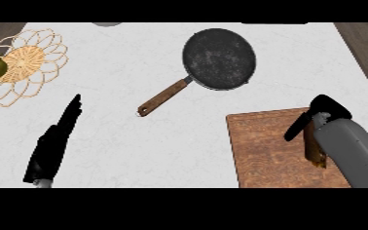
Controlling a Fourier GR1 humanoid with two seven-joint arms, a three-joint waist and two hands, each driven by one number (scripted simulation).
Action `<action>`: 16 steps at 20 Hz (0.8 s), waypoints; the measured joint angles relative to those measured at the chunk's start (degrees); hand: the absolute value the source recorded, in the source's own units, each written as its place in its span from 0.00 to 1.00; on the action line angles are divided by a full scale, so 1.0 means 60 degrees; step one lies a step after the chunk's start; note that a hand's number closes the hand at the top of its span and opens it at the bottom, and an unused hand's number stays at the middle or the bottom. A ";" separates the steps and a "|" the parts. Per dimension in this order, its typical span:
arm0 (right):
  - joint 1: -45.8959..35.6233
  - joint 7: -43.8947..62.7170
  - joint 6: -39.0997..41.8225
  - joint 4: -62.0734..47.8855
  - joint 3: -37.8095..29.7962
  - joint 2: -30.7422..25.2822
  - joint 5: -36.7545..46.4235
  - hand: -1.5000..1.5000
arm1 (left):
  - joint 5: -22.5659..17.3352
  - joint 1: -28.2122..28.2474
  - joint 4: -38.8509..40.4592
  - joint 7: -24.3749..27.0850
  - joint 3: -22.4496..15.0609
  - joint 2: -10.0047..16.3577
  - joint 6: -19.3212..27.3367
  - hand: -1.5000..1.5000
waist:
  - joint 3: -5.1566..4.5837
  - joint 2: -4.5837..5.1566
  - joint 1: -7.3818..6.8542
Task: Pick the sweet potato from the cutting board and place it in the pan
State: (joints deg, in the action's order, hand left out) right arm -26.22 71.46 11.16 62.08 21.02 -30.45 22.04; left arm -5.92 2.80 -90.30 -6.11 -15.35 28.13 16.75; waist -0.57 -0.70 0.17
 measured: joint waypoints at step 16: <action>0.0860 -0.0589 -0.0377 0.0919 -0.0846 0.0308 0.0736 1.00 | 0.0138 0.0166 -0.0101 -0.0060 0.0291 -0.0123 -0.0310 0.50 | -0.0053 -0.0020 0.0000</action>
State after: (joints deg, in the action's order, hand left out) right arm -21.06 67.93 8.90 67.59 15.94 -28.60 26.45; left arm -5.09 3.80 -90.90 -6.47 -13.61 27.39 14.89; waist -0.89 -0.82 0.17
